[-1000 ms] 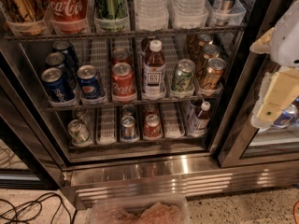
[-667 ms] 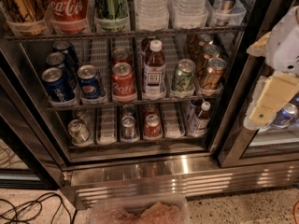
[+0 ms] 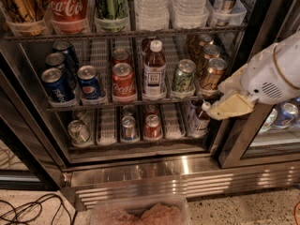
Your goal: Pick coke can from middle shelf of fridge
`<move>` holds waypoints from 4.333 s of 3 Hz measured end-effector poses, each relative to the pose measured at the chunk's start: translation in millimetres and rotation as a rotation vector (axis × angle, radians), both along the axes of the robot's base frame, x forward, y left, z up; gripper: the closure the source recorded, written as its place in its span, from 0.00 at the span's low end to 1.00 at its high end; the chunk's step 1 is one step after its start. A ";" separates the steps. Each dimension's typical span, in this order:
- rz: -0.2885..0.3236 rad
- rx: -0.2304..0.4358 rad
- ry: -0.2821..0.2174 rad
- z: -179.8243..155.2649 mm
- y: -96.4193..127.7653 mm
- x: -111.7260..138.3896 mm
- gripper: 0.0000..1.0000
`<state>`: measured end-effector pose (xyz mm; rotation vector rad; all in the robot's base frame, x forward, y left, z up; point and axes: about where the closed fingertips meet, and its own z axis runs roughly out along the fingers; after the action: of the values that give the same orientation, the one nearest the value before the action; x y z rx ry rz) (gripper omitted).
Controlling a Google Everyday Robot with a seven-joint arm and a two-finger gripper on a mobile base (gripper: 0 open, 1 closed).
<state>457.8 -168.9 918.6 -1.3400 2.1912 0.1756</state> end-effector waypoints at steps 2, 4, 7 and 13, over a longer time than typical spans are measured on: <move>-0.117 0.213 -0.042 -13.7 34.7 23.0 0.88; -0.151 0.176 -0.075 -24.2 44.6 36.0 1.00; -0.219 0.104 -0.302 -101.0 111.6 105.2 1.00; -0.148 0.378 -0.460 -51.4 208.1 71.6 0.89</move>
Offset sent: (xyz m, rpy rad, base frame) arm 0.0114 0.0271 -0.0199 0.1634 0.0008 -0.0854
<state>529.4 39.1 867.2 -0.8988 1.7512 0.1913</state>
